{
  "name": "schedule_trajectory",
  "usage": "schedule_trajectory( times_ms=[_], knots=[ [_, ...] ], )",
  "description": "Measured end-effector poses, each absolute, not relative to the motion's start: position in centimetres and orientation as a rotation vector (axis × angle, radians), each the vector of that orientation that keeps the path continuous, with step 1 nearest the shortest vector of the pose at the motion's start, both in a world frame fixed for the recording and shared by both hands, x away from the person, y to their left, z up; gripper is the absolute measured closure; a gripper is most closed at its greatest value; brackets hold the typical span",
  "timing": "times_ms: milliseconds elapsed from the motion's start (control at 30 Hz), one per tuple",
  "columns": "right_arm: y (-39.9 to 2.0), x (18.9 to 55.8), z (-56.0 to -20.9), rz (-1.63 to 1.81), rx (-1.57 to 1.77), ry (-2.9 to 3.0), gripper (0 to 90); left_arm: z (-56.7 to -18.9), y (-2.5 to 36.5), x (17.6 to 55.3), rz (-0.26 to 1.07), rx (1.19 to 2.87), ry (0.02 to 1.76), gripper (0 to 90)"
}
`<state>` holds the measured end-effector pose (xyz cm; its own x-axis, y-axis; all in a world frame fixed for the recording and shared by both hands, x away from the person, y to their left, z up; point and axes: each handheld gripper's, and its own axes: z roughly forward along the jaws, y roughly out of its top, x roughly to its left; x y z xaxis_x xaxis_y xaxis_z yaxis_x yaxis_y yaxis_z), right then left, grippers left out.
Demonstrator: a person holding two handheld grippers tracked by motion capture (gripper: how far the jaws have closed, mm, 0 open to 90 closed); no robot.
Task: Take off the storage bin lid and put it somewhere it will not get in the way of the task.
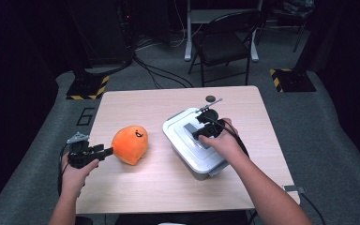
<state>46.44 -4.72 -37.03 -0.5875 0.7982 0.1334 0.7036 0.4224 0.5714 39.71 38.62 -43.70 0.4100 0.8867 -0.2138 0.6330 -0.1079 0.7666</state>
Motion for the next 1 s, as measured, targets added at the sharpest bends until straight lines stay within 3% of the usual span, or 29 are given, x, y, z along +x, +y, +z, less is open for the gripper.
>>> schedule_trajectory(
  times_ms=[1000],
  knots=[
    [-4.7, 45.6, -35.2, 0.888, 1.306, 2.461, 66.5, -43.5, 38.8, 39.5, 0.390, 1.809, 1.312, 44.7]
  ],
)
